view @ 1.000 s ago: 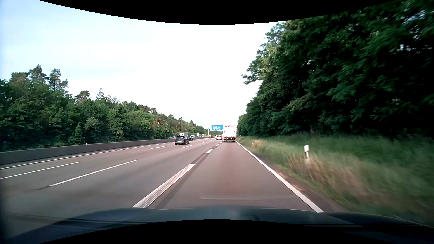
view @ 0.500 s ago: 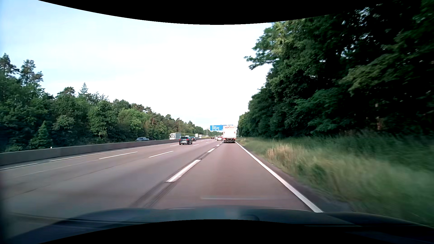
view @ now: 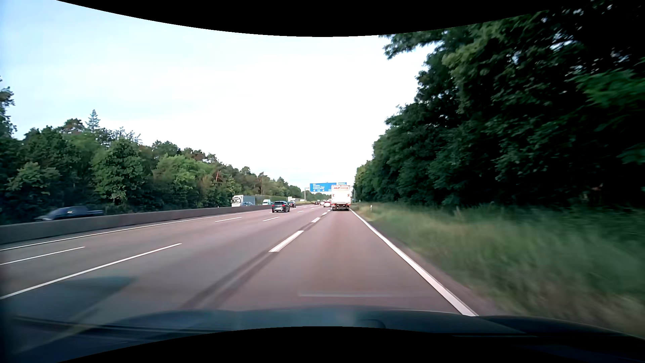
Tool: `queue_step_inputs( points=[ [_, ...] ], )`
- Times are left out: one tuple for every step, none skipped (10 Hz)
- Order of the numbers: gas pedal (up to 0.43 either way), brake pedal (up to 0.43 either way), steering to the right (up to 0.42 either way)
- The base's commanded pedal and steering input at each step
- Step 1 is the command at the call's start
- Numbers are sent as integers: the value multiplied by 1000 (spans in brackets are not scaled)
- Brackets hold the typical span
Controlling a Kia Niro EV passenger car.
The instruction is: Follow the waypoints while adhering to traffic rules and regulations
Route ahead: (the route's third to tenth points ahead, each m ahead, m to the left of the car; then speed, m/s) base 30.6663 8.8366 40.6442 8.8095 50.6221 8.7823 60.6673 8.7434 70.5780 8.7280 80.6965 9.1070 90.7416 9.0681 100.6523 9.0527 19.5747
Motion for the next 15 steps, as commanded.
queue_step_inputs(
  points=[
    [118, 0, -4],
    [118, 0, -5],
    [118, 0, -6],
    [118, 0, -6],
    [118, 0, -6],
    [118, 0, -6],
    [118, 0, -5],
    [118, 0, -4],
    [118, 0, -5],
    [118, 0, -5],
    [118, 0, -5],
    [118, 0, -4],
    [118, 0, -5],
    [118, 0, -4],
    [118, 0, -4]
  ],
)
